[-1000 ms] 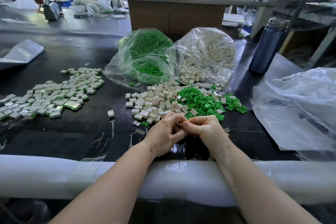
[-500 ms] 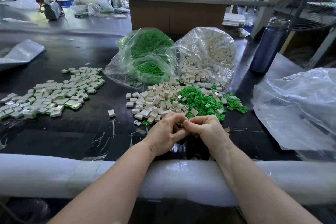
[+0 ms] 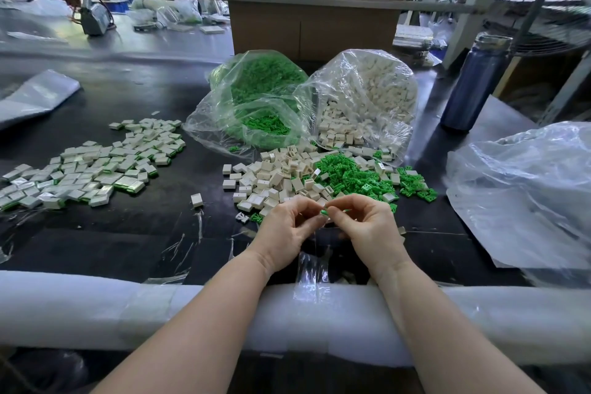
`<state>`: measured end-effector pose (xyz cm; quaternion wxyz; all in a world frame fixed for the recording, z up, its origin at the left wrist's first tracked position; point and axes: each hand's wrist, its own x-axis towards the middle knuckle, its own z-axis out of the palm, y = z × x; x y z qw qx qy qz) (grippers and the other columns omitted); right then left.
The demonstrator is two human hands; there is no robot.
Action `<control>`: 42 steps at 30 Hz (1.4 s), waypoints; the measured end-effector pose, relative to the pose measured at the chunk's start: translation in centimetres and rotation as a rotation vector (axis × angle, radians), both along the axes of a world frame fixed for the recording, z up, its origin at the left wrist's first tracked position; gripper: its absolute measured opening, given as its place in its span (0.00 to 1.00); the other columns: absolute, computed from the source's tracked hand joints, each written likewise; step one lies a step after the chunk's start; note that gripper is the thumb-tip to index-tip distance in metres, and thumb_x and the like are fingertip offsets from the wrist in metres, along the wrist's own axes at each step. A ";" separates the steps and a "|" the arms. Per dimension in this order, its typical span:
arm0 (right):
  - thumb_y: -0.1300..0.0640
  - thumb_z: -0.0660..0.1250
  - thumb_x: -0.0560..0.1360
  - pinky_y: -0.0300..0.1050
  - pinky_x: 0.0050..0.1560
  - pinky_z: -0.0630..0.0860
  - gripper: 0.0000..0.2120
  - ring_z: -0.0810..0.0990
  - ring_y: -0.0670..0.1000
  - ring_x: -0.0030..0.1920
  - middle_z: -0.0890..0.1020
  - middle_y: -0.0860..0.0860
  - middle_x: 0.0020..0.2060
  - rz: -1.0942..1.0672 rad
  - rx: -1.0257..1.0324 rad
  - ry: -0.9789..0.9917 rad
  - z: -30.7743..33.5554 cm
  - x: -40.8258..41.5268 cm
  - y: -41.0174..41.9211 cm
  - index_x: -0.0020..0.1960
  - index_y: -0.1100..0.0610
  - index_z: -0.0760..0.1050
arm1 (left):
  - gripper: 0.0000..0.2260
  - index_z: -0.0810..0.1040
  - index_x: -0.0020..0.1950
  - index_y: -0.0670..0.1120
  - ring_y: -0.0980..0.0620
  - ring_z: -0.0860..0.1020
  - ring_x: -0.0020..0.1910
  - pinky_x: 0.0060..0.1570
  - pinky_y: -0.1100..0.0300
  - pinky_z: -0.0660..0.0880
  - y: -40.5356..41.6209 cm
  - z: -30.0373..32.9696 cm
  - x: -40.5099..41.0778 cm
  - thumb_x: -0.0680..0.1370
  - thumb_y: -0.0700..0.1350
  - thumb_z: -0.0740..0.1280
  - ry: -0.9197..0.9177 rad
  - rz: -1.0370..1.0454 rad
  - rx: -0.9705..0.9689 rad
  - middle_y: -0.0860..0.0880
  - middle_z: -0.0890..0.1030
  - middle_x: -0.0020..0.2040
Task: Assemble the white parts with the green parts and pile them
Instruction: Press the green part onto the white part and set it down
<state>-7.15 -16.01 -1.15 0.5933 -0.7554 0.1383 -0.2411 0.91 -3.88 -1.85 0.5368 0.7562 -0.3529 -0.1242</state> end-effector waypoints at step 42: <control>0.61 0.70 0.72 0.42 0.40 0.73 0.06 0.73 0.45 0.32 0.76 0.46 0.29 -0.117 -0.213 0.107 -0.4 0.3 0.2 0.36 0.58 0.77 | 0.13 0.78 0.61 0.43 0.36 0.66 0.60 0.58 0.50 0.64 5.6 0.6 5.5 0.79 0.42 0.61 -0.176 0.988 0.445 0.38 0.71 0.61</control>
